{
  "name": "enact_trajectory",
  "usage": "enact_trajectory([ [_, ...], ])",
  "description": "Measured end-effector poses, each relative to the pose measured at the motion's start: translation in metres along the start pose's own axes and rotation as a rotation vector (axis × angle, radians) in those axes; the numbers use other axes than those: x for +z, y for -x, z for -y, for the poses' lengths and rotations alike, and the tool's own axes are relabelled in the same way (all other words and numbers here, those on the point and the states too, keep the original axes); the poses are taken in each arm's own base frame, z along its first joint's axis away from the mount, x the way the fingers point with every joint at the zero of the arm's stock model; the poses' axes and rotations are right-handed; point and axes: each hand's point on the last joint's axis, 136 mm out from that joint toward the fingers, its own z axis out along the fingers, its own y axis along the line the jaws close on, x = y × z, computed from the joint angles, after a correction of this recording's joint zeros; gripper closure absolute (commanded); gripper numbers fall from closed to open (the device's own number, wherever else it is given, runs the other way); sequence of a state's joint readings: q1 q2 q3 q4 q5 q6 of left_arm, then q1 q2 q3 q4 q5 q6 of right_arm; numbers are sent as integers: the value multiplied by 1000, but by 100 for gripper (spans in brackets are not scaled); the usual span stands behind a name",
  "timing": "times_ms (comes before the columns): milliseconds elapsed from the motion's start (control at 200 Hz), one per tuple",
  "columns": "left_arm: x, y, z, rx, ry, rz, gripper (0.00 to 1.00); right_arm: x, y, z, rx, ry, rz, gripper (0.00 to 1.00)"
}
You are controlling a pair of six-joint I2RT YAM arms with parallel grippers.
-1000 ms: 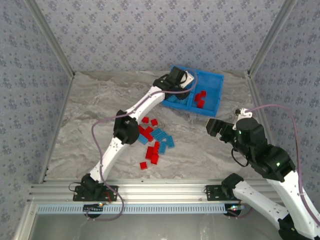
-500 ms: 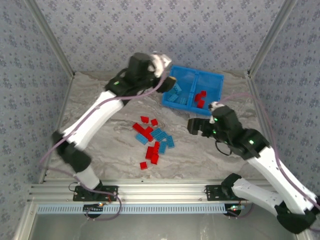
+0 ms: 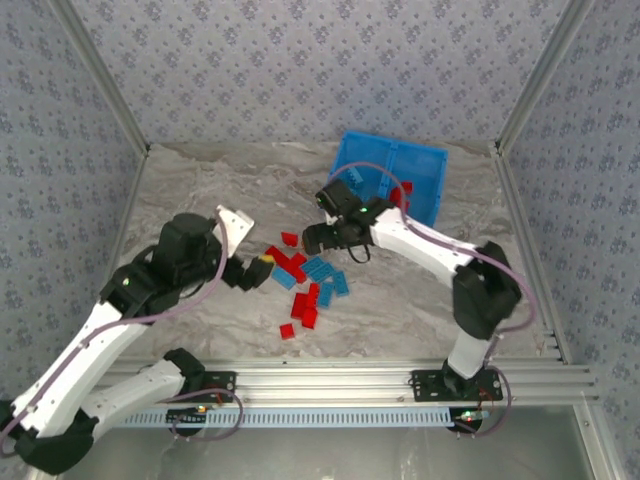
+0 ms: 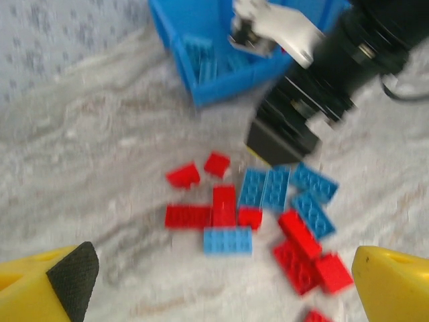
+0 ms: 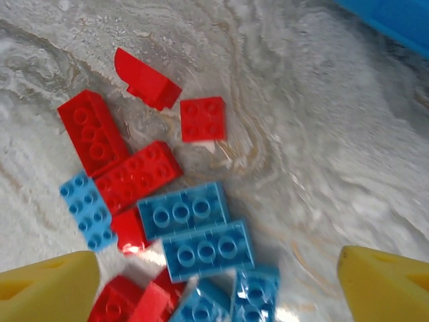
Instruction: Sort the legos into containers by color
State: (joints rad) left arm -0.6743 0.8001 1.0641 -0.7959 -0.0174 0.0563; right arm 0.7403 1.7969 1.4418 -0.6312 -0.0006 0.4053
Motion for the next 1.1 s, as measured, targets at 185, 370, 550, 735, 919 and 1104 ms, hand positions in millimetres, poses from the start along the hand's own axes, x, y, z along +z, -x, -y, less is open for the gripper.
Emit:
enact_trajectory([
  [185,-13,-45,-4,-22,36,-56,1,57,10,-3,-23,-39,-57,23],
  [370,-7,-61,-6,-20,47,-94,1,89,20,-6,-45,-53,-76,27],
  [550,-3,-63,-6,-19,52,-110,1,109,18,-7,-54,-58,-100,40],
  [735,-2,-63,-7,-19,55,-107,1,120,16,-4,-57,-73,-115,59],
  [919,1,-62,-7,-22,57,-100,1,114,16,-2,-48,-86,-104,67],
  [1104,10,-49,-13,-115,92,-65,1,46,18,14,-40,-132,-7,67],
])
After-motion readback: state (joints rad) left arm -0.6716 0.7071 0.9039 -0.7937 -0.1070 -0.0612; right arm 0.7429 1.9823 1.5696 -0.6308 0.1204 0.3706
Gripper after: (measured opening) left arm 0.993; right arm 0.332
